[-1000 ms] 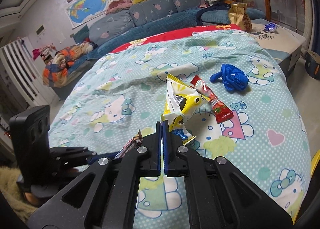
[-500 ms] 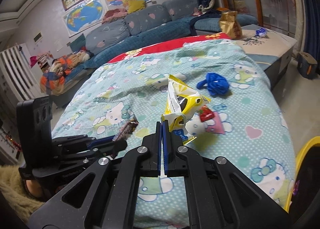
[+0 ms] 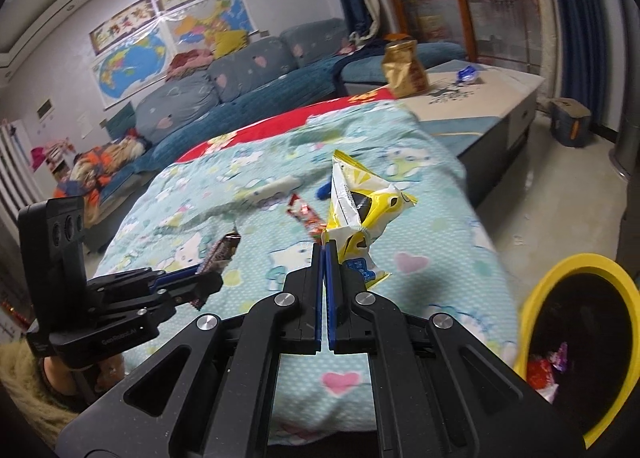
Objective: Collect trash
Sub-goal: 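Lift the chocolate wrapper and yellow bag and carry them over the yellow bin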
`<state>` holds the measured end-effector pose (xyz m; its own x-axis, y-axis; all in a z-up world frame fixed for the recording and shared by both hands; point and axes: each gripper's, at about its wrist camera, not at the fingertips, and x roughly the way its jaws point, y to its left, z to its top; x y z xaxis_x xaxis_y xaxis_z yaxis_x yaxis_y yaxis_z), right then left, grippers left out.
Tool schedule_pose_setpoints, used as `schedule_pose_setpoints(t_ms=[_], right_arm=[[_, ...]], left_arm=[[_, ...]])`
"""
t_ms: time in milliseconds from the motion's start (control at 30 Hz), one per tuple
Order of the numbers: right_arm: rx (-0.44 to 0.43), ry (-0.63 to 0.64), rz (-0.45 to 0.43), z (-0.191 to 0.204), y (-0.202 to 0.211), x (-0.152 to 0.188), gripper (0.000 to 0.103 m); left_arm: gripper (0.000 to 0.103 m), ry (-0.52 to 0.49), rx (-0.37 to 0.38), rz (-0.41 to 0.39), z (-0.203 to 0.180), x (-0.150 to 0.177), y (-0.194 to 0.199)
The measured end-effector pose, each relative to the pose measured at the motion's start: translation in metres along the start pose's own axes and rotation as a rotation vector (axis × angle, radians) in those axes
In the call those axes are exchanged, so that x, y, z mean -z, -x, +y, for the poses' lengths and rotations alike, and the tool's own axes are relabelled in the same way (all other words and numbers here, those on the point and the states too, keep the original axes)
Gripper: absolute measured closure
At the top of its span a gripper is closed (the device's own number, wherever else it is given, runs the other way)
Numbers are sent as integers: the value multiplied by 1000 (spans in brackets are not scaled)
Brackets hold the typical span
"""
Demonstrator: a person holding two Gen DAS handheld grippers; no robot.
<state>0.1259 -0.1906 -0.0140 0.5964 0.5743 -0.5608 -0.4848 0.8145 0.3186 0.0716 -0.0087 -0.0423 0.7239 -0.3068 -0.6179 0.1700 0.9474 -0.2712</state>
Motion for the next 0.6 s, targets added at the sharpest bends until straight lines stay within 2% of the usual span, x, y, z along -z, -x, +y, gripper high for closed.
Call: schedule_pose_setpoints(t_ms=[600], right_arm=[[186,-134,-53,-73,48,19,103]], left_arm=[[90,-95,87,0,-54,-13,-23]])
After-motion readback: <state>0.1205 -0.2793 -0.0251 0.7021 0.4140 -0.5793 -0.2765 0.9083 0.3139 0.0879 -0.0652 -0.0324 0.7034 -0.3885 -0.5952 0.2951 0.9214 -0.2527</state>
